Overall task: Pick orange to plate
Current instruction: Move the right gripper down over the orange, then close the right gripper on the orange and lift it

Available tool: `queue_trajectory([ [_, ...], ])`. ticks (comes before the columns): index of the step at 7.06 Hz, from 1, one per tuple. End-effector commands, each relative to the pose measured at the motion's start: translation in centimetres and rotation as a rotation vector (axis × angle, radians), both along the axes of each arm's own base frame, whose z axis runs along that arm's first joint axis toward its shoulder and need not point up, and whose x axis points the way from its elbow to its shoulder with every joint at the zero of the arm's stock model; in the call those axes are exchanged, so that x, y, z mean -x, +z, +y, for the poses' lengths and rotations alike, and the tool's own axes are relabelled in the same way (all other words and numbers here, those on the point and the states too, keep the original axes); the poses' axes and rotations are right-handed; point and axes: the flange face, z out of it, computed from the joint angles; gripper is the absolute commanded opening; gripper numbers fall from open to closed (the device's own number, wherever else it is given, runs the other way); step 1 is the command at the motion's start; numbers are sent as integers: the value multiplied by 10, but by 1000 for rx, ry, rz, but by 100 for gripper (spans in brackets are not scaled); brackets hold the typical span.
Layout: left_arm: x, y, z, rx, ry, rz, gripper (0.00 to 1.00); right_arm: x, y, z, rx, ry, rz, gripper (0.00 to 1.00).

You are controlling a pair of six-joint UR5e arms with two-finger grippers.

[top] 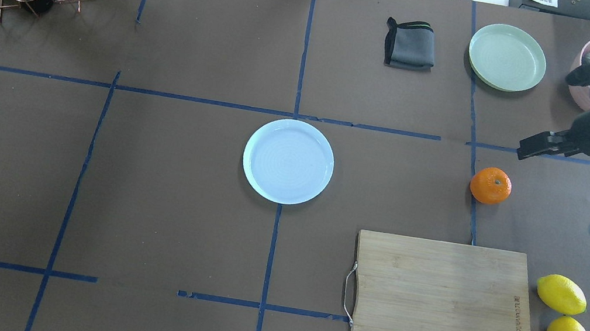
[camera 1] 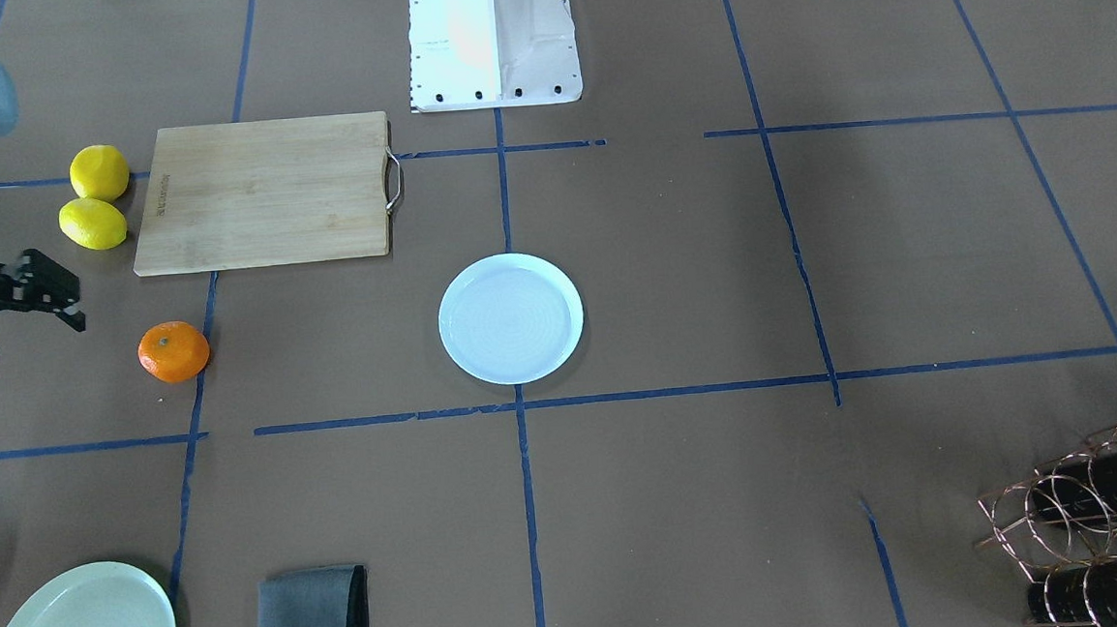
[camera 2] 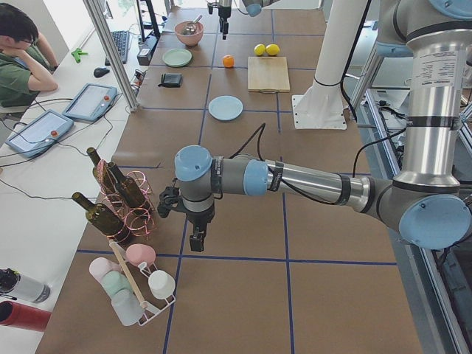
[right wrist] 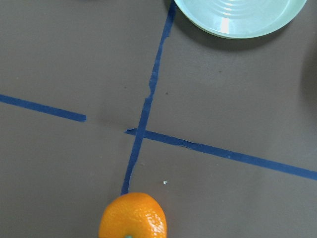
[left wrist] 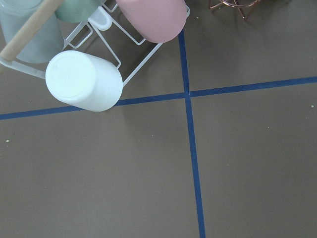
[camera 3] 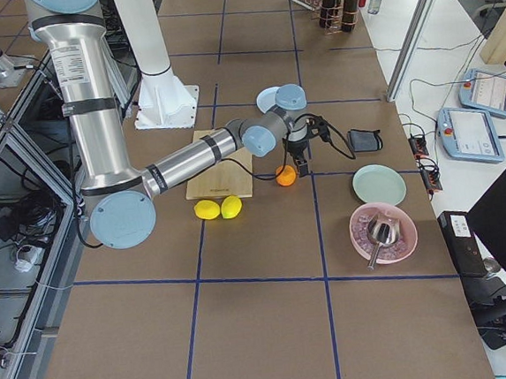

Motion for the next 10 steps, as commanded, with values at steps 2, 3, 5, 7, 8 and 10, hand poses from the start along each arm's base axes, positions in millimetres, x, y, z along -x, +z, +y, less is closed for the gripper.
queue_trajectory([
  [2, 0, 1, 1, -13, 6, 0, 100, 59, 3, 3, 0, 5, 58, 100],
  [3, 0, 1, 1, -13, 6, 0, 100, 66, 6, 5, 6, -8, 63, 100],
  [5, 0, 0, 0, -16, 6, 0, 100, 82, 22, 11, 15, -25, 96, 100],
  [7, 0, 0, 0, -16, 6, 0, 100, 97, 33, 17, 21, -46, 119, 100],
  [8, 0, -1, 0, -18, 6, 0, 100, 103, 40, 19, 19, -48, 139, 100],
  [10, 0, -1, 0, -18, 6, 0, 100, 110, 41, 24, 17, -57, 144, 86],
])
